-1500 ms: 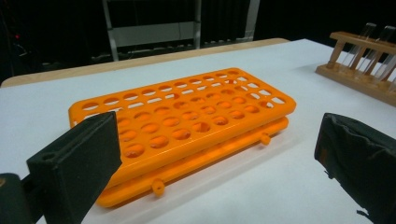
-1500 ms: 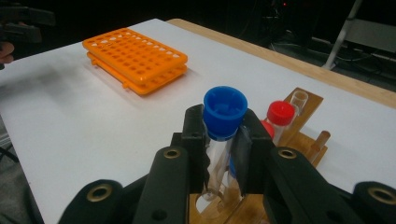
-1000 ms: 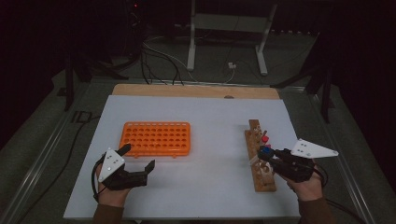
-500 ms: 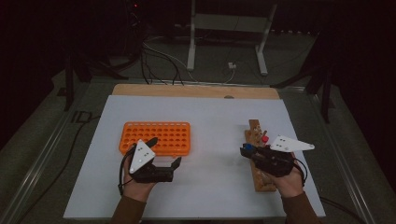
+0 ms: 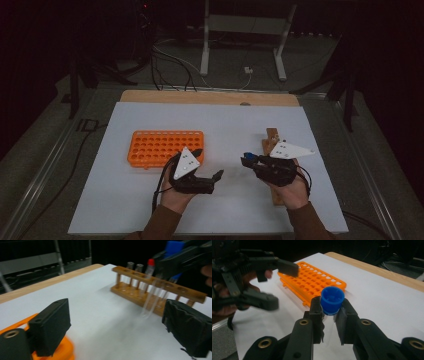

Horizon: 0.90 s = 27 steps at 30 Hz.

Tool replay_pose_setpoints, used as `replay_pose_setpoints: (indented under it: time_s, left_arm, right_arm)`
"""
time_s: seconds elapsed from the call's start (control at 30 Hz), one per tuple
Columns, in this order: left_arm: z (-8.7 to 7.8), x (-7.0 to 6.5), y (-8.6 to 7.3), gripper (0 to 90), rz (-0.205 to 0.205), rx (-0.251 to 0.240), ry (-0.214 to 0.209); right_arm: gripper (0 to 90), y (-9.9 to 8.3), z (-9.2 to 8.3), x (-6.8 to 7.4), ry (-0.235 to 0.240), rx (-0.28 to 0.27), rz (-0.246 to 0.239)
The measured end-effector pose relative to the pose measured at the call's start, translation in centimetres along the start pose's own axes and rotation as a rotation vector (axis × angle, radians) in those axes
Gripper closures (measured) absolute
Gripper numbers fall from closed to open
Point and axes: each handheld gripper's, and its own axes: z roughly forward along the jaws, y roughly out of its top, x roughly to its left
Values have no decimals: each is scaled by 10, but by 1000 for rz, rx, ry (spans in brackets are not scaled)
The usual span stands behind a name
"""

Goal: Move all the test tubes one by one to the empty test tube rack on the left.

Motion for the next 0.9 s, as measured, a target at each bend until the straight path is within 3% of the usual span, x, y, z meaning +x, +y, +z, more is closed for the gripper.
replay_pose_setpoints:
  time_s: [0.03,0.33,0.37,0.43,0.63,0.9]
  left_arm:
    - [5,-5,2,161,-1,-1,-21]
    - [24,-17,2,364,19,29,-53]
    - [26,-19,2,453,27,34,-66]
    - [27,-19,2,530,29,38,-68]
    - [31,-21,1,688,57,58,-92]
    - [32,-23,0,766,74,53,-101]
  right_arm:
    - [768,1,4,2,10,1,3]
    - [768,3,17,11,33,12,3]
    - [768,4,19,12,35,14,2]
    - [768,4,21,13,39,15,3]
    - [768,4,23,14,50,22,5]
    - [766,4,25,14,55,28,8]
